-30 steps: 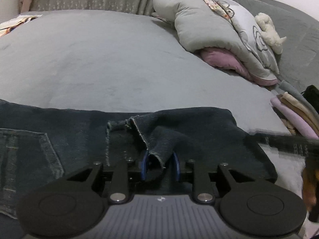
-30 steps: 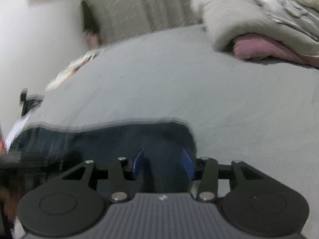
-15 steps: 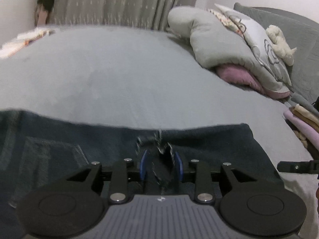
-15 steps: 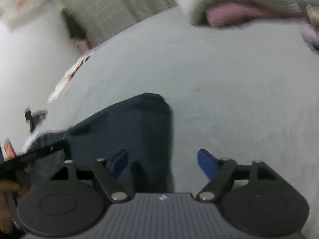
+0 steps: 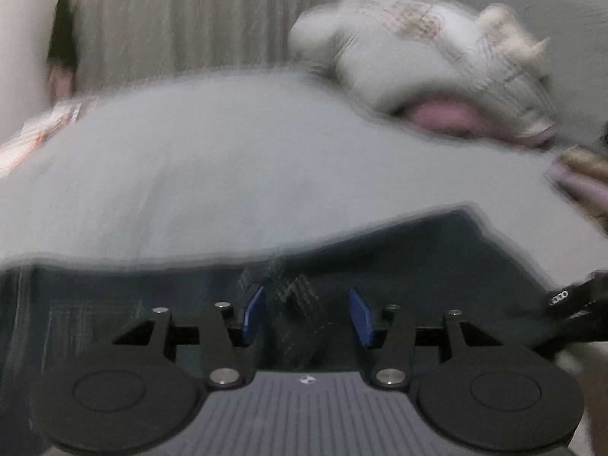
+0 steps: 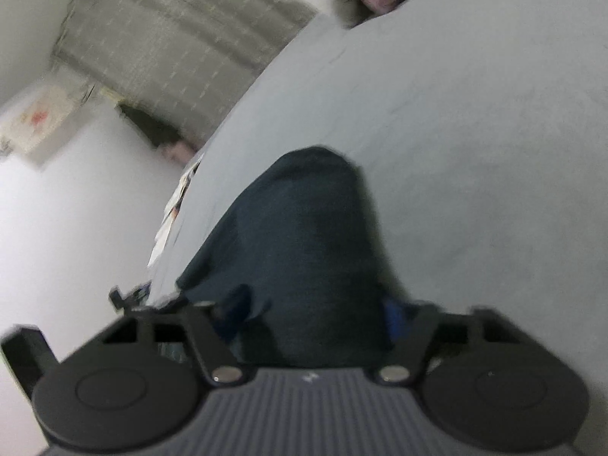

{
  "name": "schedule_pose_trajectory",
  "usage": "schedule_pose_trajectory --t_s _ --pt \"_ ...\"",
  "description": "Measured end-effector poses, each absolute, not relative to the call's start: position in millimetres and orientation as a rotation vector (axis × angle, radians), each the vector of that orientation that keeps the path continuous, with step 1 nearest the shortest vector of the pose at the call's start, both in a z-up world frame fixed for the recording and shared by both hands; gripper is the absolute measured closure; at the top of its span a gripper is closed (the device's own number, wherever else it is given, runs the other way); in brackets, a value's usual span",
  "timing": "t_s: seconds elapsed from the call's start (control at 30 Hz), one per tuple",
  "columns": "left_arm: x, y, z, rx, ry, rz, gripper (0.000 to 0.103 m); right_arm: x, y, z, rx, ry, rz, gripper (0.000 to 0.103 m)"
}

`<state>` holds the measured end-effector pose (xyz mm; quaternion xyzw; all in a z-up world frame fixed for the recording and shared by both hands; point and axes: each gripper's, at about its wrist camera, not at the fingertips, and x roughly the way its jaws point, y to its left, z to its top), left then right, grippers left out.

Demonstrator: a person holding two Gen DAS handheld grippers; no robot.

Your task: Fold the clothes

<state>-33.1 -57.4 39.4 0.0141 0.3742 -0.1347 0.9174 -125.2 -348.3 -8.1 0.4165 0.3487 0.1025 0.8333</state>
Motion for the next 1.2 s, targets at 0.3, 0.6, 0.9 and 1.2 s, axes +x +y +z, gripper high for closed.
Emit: schedule_pose_trajectory --t_s 0.3,0.6,0.9,1.2 --pt "-26 -44 37 -0.037 0.828 -0.269 0.050 -122 -368 -4 1.078 0.623 0.242 0.075" --pt "-50 -51 30 0.040 0.842 -0.251 0.050 -112 -382 -31 1.123 0.681 0.209 0.065" --pt "-79 -59 48 0.060 0.770 -0.287 0.051 -100 -377 -9 0.965 0.641 0.158 0.027" --pt "-97 -66 51 0.101 0.745 -0.322 0.051 -31 -339 44 0.479 0.702 0.254 0.023"
